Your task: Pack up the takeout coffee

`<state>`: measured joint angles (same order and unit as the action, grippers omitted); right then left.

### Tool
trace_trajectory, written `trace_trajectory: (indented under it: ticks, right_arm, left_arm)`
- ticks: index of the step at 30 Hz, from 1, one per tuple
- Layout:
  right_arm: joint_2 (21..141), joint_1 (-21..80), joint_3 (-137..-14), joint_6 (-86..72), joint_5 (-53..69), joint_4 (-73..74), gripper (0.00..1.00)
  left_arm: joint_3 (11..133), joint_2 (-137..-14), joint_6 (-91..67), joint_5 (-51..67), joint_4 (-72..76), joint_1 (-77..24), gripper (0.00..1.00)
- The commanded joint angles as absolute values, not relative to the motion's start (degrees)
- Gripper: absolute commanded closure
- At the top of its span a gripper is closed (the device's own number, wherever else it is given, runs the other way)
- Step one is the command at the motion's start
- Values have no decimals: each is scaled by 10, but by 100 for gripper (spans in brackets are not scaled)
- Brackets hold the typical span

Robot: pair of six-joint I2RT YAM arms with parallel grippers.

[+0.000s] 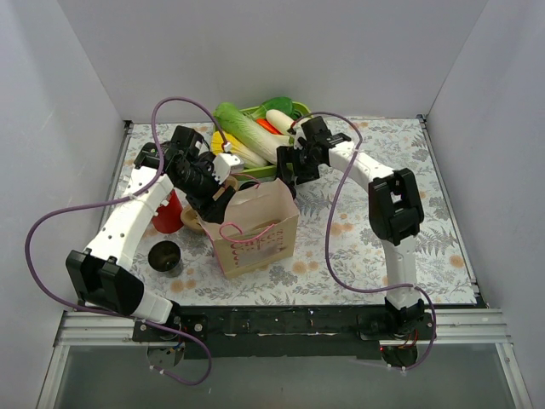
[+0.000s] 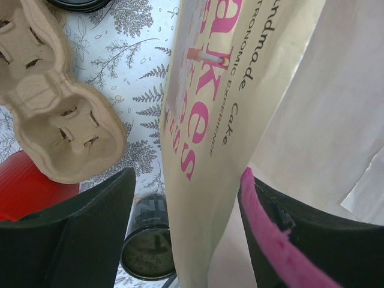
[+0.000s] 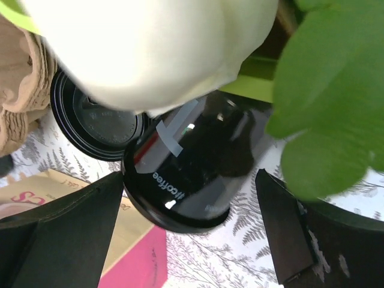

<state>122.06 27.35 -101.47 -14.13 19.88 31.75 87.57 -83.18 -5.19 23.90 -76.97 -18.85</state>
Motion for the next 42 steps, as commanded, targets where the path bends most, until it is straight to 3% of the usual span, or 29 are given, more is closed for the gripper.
trace_trajectory:
  ticks: [1, 4, 11, 17, 25, 31, 37, 42]
  right_arm:
    - [1245, 271, -1039, -208, 217, 305, 2]
    - [1257, 271, -1024, -227, 235, 299, 2]
    - [1245, 265, -986, -218, 282, 284, 21]
    - [1160, 239, -939, -185, 305, 287, 31]
    - [1026, 176, -855, -151, 341, 321, 32]
    - [948, 104, -833, -142, 397, 334, 31]
    - [918, 55, -846, -214, 514, 287, 28]
    - [890, 26, -797, -264, 548, 262, 28]
  left_arm:
    - [872, -805, -74, 231, -792, -186, 32]
    - [875, -808, -79, 230, -791, -186, 32]
    - [889, -818, -79, 245, -791, -186, 32]
    - [935, -851, -72, 272, -778, -186, 31]
    - [1005, -869, -39, 324, -731, -186, 29]
    - [1053, -843, -39, 344, -580, -208, 18]
    - [991, -804, 15, 285, -360, -322, 6]
    - [1053, -876, 48, 275, -354, -394, 5]
